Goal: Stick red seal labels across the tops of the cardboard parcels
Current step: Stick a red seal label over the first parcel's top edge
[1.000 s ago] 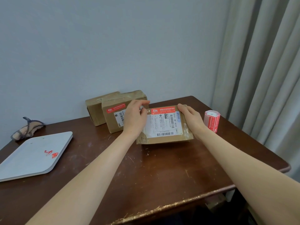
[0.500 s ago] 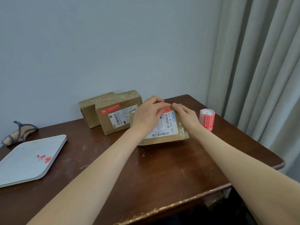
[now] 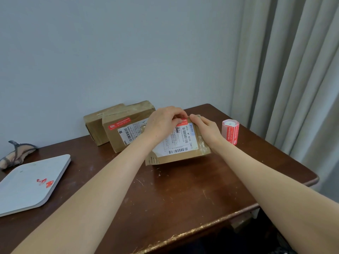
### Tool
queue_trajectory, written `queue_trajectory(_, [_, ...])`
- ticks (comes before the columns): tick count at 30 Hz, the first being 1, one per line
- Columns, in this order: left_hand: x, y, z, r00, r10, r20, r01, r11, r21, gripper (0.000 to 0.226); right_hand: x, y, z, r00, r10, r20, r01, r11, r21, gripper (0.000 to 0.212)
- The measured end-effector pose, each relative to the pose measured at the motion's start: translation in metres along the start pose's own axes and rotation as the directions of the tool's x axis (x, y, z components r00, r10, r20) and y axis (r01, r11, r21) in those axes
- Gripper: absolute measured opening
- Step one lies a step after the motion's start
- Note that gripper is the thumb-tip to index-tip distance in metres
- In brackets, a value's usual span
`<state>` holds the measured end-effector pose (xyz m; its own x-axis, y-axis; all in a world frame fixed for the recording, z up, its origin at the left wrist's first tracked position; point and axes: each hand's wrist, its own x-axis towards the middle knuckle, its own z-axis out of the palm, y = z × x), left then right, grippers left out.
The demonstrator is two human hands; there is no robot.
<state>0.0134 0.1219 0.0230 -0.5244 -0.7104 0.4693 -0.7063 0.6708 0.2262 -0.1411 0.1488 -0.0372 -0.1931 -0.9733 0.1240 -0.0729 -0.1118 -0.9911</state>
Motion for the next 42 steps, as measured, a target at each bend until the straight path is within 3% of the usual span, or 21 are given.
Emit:
queue_trajectory(12, [0.005,0.007,-0.006,0.995,-0.058,0.087,0.053,0.997,0.049,0.012,0.0,0.001,0.0,1.0,0.004,-0.004,-0.004,1.0,-0.003,0.022])
queue_trajectory(25, [0.0,0.004,-0.003,0.999,-0.02,0.043,0.019,0.999,0.033,0.015,0.001,0.001,0.0,1.0,-0.006,-0.002,0.006,1.0,-0.009,0.022])
queue_trajectory(32, [0.008,0.009,-0.006,0.991,-0.051,0.121,0.037,0.993,0.112,0.013,-0.001,0.001,0.0,1.0,-0.008,-0.01,0.008,1.0,-0.011,0.022])
queue_trajectory(42, [-0.001,-0.002,0.001,0.999,0.033,0.013,-0.034,0.998,0.051,0.025,0.0,0.002,0.0,1.0,-0.022,0.002,0.022,1.0,-0.002,0.02])
